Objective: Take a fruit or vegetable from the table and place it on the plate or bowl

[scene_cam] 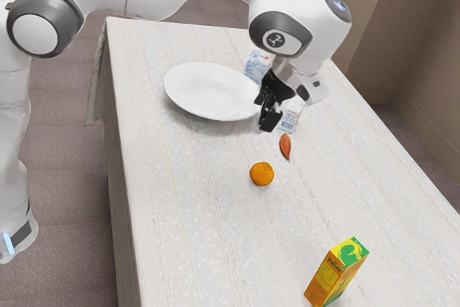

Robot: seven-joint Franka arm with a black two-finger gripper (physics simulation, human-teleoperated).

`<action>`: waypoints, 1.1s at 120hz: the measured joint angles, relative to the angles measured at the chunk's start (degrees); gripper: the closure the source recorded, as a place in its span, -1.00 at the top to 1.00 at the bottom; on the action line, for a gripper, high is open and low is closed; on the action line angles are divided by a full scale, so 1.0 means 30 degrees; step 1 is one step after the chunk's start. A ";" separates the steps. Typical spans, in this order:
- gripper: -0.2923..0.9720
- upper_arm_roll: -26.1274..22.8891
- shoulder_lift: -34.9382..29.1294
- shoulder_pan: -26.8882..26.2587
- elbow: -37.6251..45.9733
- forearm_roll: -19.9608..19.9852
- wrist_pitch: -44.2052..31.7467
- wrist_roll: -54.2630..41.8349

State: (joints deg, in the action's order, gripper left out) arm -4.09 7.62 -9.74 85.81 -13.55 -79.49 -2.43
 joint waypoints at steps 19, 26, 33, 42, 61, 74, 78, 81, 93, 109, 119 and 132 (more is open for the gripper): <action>0.54 0.0139 0.0133 0.0239 0.0126 -0.0182 -0.3470 -0.0158; 0.54 0.0232 0.0175 0.0478 0.0217 -0.0055 -0.4128 -0.0017; 0.54 0.0224 0.0171 0.0521 0.0222 0.0012 -0.4577 0.0118; 0.54 0.0225 0.0107 0.0448 0.0246 0.0379 -0.4994 0.0321; 0.53 0.0858 0.0105 0.0640 0.1089 0.2414 -0.5554 0.0858; 0.54 0.0988 0.0109 0.0914 0.2194 0.3838 -0.6137 0.1147; 0.54 0.0987 0.0109 0.0951 0.2519 0.4246 -0.6364 0.1225; 0.54 0.0986 0.0108 0.0958 0.2789 0.4513 -0.6550 0.1279; 0.54 0.0984 0.0087 0.1081 0.3913 0.5373 -0.7363 0.1464; 0.54 0.0969 0.0107 0.1210 0.4546 0.5939 -0.8269 0.1653; 0.54 0.0968 0.0133 0.1197 0.4807 0.6157 -0.8679 0.1750; 0.54 0.0971 0.0228 0.1453 0.4981 0.6445 -0.9104 0.1785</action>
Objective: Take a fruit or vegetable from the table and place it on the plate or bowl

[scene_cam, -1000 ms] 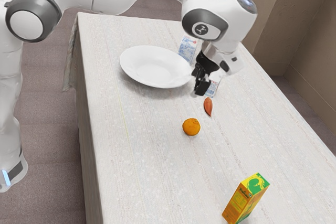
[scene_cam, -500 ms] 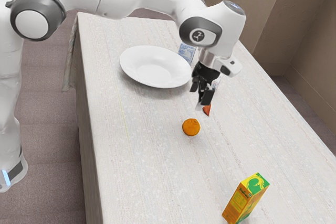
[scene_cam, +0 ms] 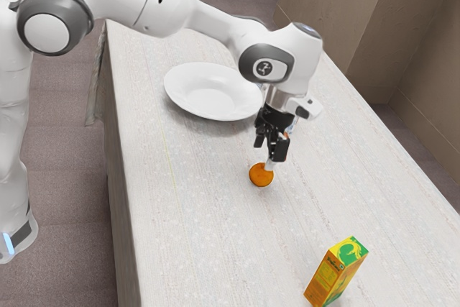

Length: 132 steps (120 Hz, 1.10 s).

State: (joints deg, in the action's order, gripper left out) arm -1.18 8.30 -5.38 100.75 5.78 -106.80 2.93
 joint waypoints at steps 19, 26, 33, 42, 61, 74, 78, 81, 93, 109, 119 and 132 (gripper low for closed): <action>0.54 -0.0140 0.0211 0.0275 -0.0001 0.0163 -0.0356 -0.0023; 0.54 -0.0175 0.0446 0.0326 0.0011 0.0224 -0.0476 -0.0030; 0.54 -0.0187 0.0743 0.0486 0.0022 0.0363 -0.0589 -0.0038; 0.54 -0.0190 0.0968 0.0590 0.0082 0.0490 -0.0701 -0.0048; 0.54 -0.0211 0.1111 0.0590 0.0322 0.0694 -0.0989 -0.0066; 0.54 -0.0220 0.1156 0.0592 0.0704 0.0860 -0.1265 -0.0076; 0.54 -0.0221 0.1163 0.0588 0.0757 0.0901 -0.1349 -0.0078; 0.54 -0.0221 0.1177 0.0579 0.0809 0.0925 -0.1432 -0.0082; 0.54 -0.0324 0.1197 0.0560 0.1070 0.0997 -0.1797 -0.0092; 0.53 -0.0416 0.1215 0.0530 0.1330 0.1039 -0.2347 -0.0166; 0.46 -0.0424 0.1227 0.0532 0.1388 0.1049 -0.2589 -0.0218; 0.22 -0.0397 0.1229 0.0520 0.1402 0.1045 -0.2787 -0.0253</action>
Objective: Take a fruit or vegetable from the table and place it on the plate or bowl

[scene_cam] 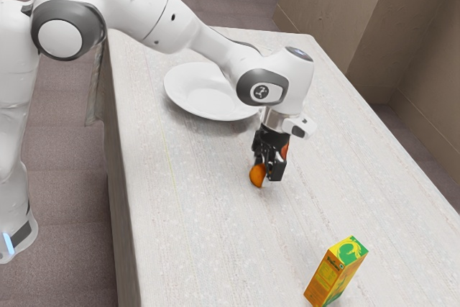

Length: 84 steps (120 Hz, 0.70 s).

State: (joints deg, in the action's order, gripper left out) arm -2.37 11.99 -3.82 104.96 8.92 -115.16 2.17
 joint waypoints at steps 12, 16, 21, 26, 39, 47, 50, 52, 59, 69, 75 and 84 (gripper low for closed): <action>0.05 0.0077 -0.0112 -0.0063 0.0001 -0.0103 -0.0060 0.0023; 0.03 0.0125 -0.0191 -0.0091 0.0000 -0.0179 -0.0029 0.0050; 0.01 0.0166 -0.0592 -0.0145 -0.0006 -0.0372 0.0078 0.0109; 0.00 0.0171 -0.1259 -0.0255 -0.0041 -0.0712 0.0306 0.0210; 0.01 0.0197 -0.2981 -0.0493 -0.0382 -0.1785 0.1290 0.0454; 0.01 0.0376 -0.3483 -0.0627 -0.1674 -0.2659 0.2435 0.0564; 0.01 0.0439 -0.3561 -0.0654 -0.2380 -0.3016 0.2946 0.0585; 0.02 0.0476 -0.3598 -0.0660 -0.2792 -0.3233 0.3274 0.0581; 0.03 0.1051 -0.3665 -0.1066 -0.3568 -0.3792 0.4280 0.0457; 0.01 0.2999 -0.3686 -0.2555 -0.3897 -0.4191 0.5353 0.0008; 0.01 0.4134 -0.3697 -0.3275 -0.3950 -0.4322 0.5813 -0.0363; 0.01 0.5942 -0.3731 -0.4254 -0.3976 -0.4461 0.6318 -0.1028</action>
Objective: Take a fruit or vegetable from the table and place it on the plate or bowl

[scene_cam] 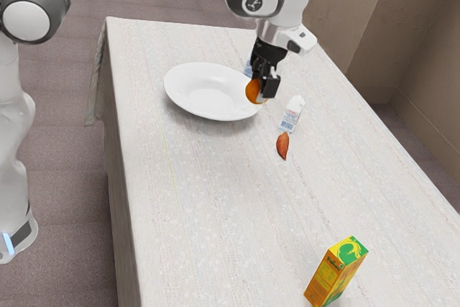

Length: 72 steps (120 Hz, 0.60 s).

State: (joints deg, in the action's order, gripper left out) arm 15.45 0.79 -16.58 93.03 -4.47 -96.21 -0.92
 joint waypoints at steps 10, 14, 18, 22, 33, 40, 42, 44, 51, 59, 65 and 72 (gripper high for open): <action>0.01 0.1847 -0.0039 -0.0653 0.0016 -0.0074 0.0347 -0.0839; 0.01 0.2340 -0.0016 -0.0594 0.0018 -0.0074 0.0428 -0.1186; 0.01 0.2611 0.0011 -0.0270 0.0027 -0.0068 0.0479 -0.1539; 0.01 0.2890 0.0047 0.0097 0.0038 -0.0060 0.0496 -0.1900; 0.01 0.3394 0.0478 0.1867 0.0112 0.0074 0.0263 -0.2946; 0.01 0.3478 0.0918 0.3961 0.0186 0.0186 -0.0062 -0.3617; 0.01 0.3490 0.1031 0.4691 0.0197 0.0230 -0.0161 -0.3807; 0.01 0.3496 0.1132 0.5449 0.0205 0.0278 -0.0262 -0.3998; 0.00 0.3424 0.1450 0.7931 0.0239 0.0439 -0.0577 -0.4629; 0.02 0.2395 0.1827 0.9679 0.0138 0.0563 -0.0923 -0.5281; 0.01 0.0548 0.2226 1.0559 0.0069 0.0615 -0.1150 -0.5722; 0.00 -0.0455 0.2396 1.0408 0.0056 0.0632 -0.1358 -0.6186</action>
State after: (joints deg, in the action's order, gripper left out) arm 14.09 7.98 14.64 93.20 -2.57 -100.28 -19.47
